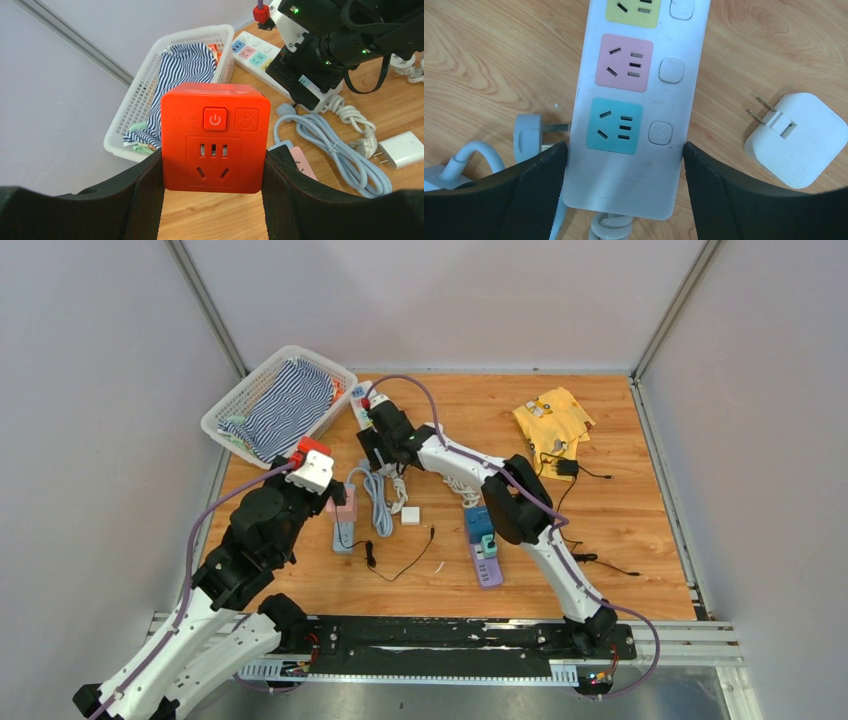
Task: Insert the plug
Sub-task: Move the socket to the center of the board.
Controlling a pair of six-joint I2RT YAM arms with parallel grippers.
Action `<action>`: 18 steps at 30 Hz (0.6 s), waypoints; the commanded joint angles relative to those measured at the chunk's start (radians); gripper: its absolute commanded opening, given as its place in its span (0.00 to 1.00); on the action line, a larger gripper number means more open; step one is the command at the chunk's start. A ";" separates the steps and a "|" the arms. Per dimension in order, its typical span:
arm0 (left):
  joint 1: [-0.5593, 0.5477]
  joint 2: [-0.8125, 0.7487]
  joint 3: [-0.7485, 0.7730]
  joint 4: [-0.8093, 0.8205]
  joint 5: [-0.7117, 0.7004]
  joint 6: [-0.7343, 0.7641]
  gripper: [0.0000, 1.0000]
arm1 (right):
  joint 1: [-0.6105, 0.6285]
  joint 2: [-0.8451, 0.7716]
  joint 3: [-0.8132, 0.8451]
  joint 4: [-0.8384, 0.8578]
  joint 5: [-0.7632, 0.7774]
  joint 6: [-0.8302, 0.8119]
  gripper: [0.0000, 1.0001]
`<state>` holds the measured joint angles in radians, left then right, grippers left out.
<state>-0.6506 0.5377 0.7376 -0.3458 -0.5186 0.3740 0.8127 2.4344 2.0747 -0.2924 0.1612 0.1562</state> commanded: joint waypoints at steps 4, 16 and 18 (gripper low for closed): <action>0.027 0.002 -0.009 0.063 0.010 -0.025 0.02 | 0.005 -0.102 -0.194 -0.051 -0.013 -0.066 0.75; 0.077 0.215 0.150 -0.032 0.239 -0.109 0.01 | 0.005 -0.336 -0.528 0.008 -0.033 -0.045 0.69; 0.110 0.275 0.181 -0.048 0.317 -0.121 0.00 | 0.005 -0.369 -0.575 0.025 -0.063 -0.047 0.69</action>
<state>-0.5865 0.7422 0.8371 -0.3805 -0.3492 0.2909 0.8127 2.1132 1.5955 -0.2249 0.1474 0.1089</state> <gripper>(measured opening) 0.619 0.752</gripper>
